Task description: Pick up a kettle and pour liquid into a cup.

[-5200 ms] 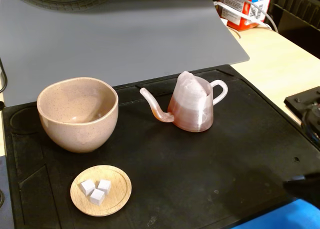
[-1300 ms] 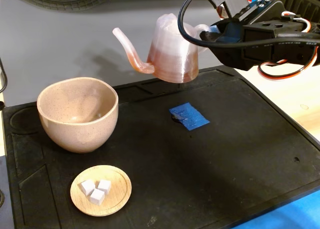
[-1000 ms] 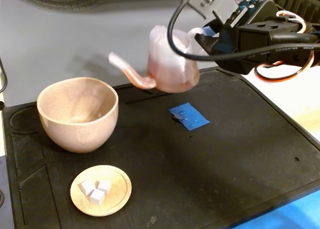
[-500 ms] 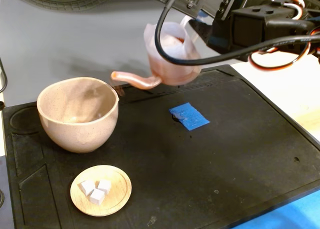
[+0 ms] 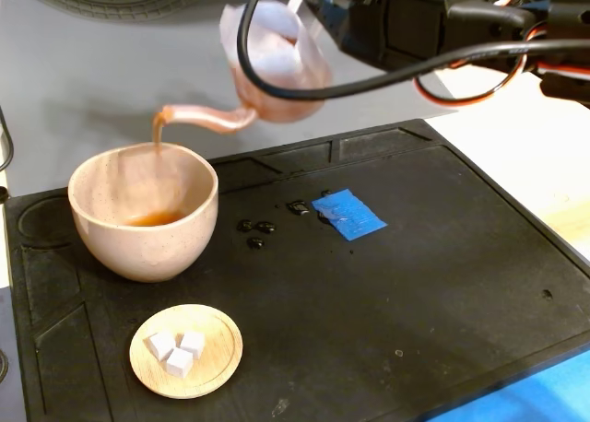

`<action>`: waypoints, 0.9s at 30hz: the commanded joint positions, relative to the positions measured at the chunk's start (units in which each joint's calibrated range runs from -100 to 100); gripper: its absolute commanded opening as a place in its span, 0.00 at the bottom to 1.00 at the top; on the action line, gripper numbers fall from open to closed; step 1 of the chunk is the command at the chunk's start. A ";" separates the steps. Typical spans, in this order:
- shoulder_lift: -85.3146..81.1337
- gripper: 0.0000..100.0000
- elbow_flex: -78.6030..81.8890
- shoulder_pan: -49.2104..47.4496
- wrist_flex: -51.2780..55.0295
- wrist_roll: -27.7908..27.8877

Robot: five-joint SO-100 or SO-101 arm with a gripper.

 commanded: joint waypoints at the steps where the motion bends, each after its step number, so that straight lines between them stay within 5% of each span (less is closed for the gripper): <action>1: -1.14 0.01 -4.82 0.05 -0.33 0.20; 27: -1.14 0.01 -4.64 -0.56 -0.33 2.35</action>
